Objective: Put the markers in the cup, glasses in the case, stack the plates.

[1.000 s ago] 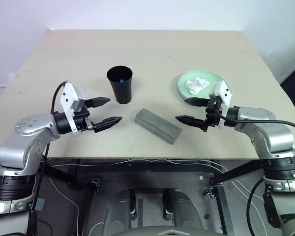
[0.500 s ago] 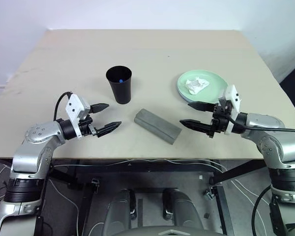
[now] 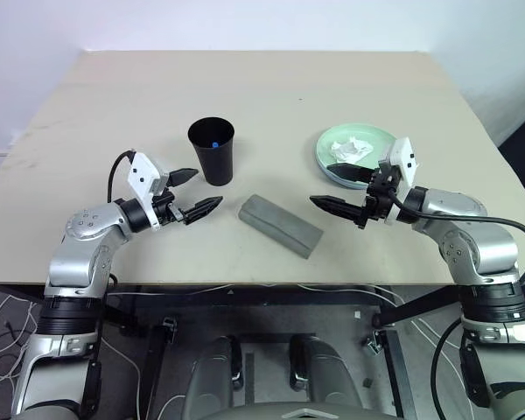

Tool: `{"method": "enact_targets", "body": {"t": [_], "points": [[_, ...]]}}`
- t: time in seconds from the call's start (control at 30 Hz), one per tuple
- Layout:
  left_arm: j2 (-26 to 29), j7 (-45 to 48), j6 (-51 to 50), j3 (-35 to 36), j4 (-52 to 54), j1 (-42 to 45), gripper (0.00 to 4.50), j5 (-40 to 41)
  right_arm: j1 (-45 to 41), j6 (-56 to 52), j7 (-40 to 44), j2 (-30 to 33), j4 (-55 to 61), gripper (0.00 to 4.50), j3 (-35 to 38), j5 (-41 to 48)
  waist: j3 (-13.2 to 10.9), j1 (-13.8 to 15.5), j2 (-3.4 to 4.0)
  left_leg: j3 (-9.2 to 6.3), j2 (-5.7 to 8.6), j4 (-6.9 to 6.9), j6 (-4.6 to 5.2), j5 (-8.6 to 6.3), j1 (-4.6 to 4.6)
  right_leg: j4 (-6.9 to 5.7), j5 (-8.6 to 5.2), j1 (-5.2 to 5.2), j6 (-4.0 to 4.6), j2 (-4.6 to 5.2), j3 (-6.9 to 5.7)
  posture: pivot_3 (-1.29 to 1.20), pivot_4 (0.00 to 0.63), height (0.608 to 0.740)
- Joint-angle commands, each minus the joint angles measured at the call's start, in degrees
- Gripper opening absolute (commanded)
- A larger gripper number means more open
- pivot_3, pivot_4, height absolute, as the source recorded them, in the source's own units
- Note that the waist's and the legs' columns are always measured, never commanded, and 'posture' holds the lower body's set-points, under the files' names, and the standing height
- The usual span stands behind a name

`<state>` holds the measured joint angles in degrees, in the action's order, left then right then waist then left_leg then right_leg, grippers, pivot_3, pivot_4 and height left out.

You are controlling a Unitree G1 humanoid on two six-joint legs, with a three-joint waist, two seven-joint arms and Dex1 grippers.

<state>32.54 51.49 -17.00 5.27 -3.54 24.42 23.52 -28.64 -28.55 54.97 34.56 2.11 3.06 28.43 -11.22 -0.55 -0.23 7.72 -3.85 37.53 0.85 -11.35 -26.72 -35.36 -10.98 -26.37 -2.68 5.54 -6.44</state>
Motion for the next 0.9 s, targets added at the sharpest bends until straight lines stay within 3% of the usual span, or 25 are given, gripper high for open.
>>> {"method": "enact_targets", "body": {"t": [0.03, 0.43, 0.9], "points": [[-0.1, 0.0, 1.0, 0.6, 1.3, 0.2, 4.50, 0.2, 0.0, 1.2, 0.2, 0.0, 1.6, 4.47, 1.0, 0.5, 0.0, 0.0, 0.00, 0.00, -0.01, -0.01, 0.00, 0.00, 0.00, -0.01, 0.00, -0.01, 0.00, -0.01, 0.00, 0.00, 0.150, 0.713], [-2.0, 0.2, 0.2, -2.4, 4.8, -0.8, 4.50, -0.3, 2.4, 0.3, -0.4, 3.7, 2.6, 4.47, 3.3, 0.3, 0.0, 0.1, 0.00, -0.02, -0.02, 0.14, 0.00, 0.00, 0.01, -0.10, 0.00, 0.03, 0.00, 0.00, 0.00, 0.00, 0.150, 0.713], [-2.8, 0.9, 2.7, -2.5, 1.0, 0.7, 4.50, -0.8, 4.6, -2.9, -0.3, 4.8, 6.7, 4.47, 3.7, 2.1, 0.0, 0.1, 0.00, -0.04, -0.06, 0.20, -0.01, -0.01, 0.05, -0.15, -0.08, 0.05, -0.11, 0.00, 0.00, 0.00, 0.150, 0.713]]}}
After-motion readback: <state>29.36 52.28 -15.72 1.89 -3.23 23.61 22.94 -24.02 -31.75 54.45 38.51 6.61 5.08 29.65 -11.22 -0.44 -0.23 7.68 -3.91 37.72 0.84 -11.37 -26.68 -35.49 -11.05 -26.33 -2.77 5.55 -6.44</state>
